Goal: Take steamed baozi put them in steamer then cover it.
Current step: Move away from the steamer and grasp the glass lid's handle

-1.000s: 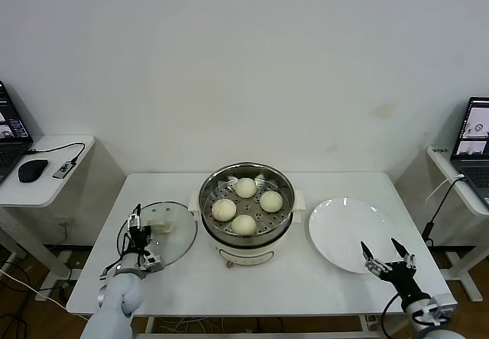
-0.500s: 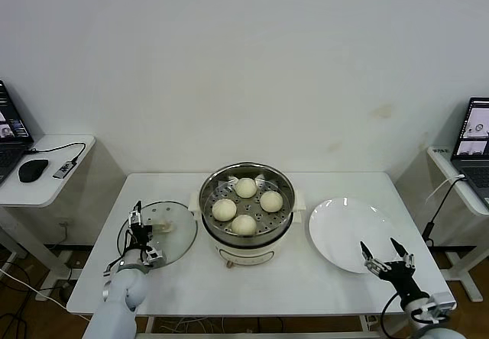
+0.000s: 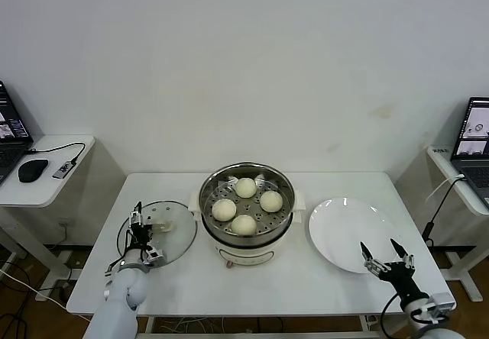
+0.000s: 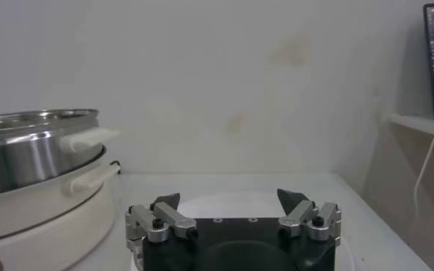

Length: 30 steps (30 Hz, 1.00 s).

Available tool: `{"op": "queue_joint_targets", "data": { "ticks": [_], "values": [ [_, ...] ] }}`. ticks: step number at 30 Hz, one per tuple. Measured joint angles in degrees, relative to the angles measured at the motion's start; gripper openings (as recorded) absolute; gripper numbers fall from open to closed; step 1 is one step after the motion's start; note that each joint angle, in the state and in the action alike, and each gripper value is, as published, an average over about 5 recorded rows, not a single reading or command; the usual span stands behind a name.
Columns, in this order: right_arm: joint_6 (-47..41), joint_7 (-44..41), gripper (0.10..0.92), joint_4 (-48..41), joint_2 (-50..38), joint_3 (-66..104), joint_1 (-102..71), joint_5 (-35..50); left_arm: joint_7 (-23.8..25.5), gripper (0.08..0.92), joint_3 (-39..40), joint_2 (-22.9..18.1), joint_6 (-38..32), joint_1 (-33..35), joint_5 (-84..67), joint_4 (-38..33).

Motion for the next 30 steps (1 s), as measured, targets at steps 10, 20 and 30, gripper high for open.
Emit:
{"op": "queue_joint_targets", "data": {
  "ticks": [10, 20, 30],
  "values": [
    [0.1, -0.1, 0.823, 0.0, -0.1, 0.1, -0.3, -0.1, -0.2, 0.432, 0.5, -0.5, -0.4, 0.0, -0.1, 1.1],
    [-0.1, -0.1, 0.823, 0.0, -0.1, -0.2, -0.2, -0.3, -1.2, 0.172, 0.6, -0.6, -0.5, 0.1, -0.4, 1.6],
    [0.1, -0.1, 0.823, 0.6, -0.2, -0.5, 0.2, -0.6, -0.8, 0.152, -0.4, -1.0, 1.7, 3.5, 0.4, -4.1]
  ]
}}
